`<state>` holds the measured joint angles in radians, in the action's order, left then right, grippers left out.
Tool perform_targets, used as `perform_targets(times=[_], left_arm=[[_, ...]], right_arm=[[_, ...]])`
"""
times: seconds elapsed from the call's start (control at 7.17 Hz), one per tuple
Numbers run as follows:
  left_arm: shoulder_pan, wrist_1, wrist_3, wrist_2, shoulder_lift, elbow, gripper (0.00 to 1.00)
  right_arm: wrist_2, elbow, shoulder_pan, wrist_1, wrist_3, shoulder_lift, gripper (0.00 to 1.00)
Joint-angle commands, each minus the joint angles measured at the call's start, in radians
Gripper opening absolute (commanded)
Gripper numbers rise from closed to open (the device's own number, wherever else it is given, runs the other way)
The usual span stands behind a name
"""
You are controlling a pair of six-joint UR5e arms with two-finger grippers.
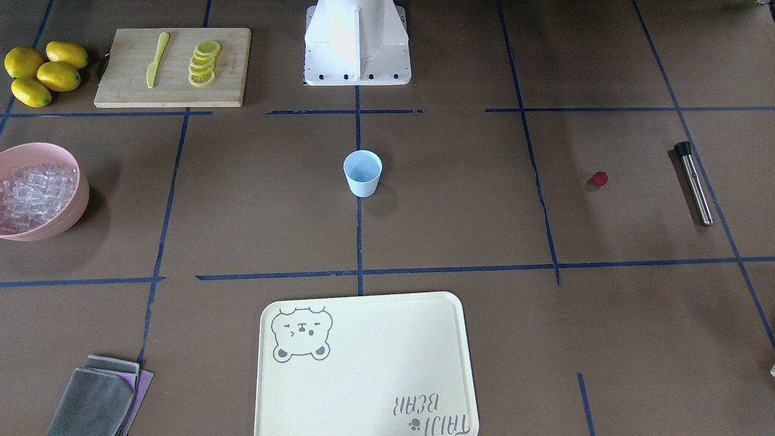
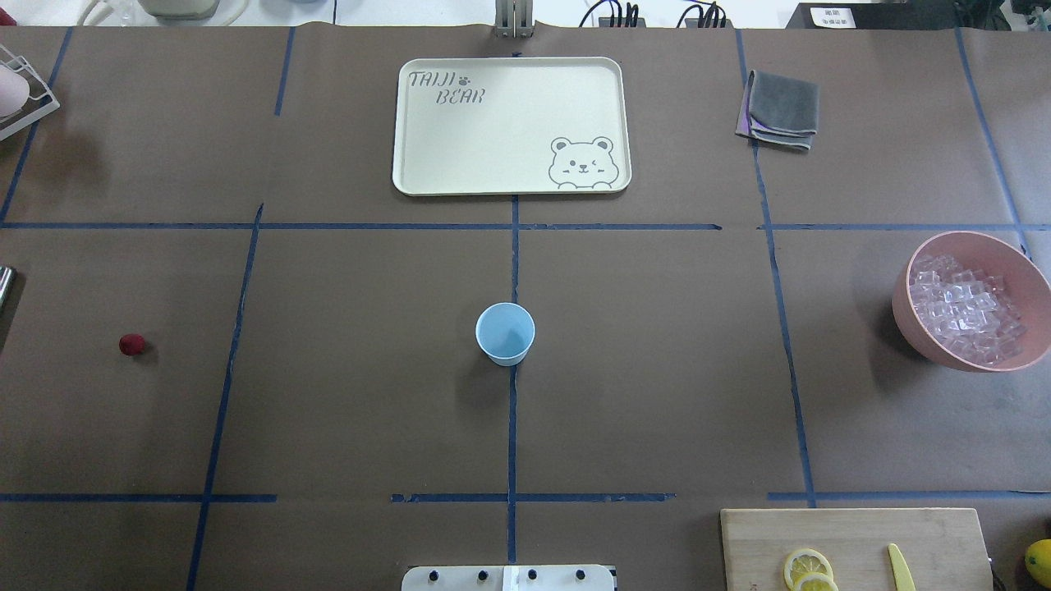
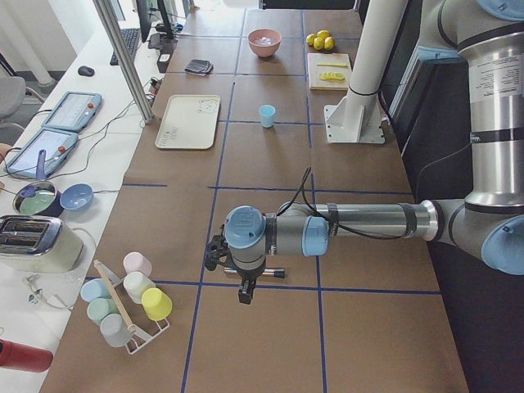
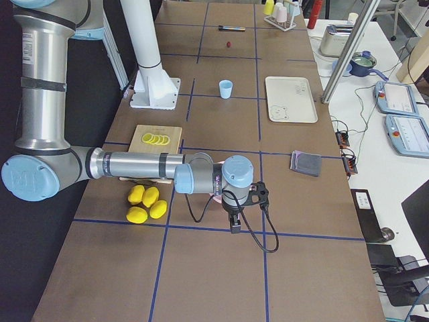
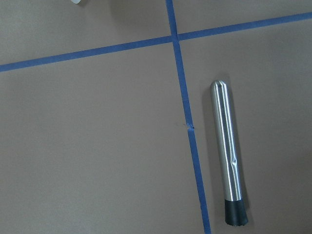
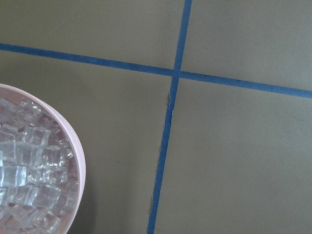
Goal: Mash ice and strawberries in cup
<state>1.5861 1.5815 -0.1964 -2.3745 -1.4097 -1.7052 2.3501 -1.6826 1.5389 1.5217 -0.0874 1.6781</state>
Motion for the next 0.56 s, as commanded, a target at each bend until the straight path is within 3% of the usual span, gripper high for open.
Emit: perform_targets(times=[0.0,0.42], left_arm=[[-0.002,0.0,-0.002,0.003,0.0,0.002,1.0],[-0.002,0.0,-0.002,0.001,0.0,0.002,1.0]], right_arm=[[0.0,0.0,0.001,-0.002,-0.005,-0.001,1.0],[0.0,-0.002,0.0,-0.127,-0.002,-0.017,1.0]])
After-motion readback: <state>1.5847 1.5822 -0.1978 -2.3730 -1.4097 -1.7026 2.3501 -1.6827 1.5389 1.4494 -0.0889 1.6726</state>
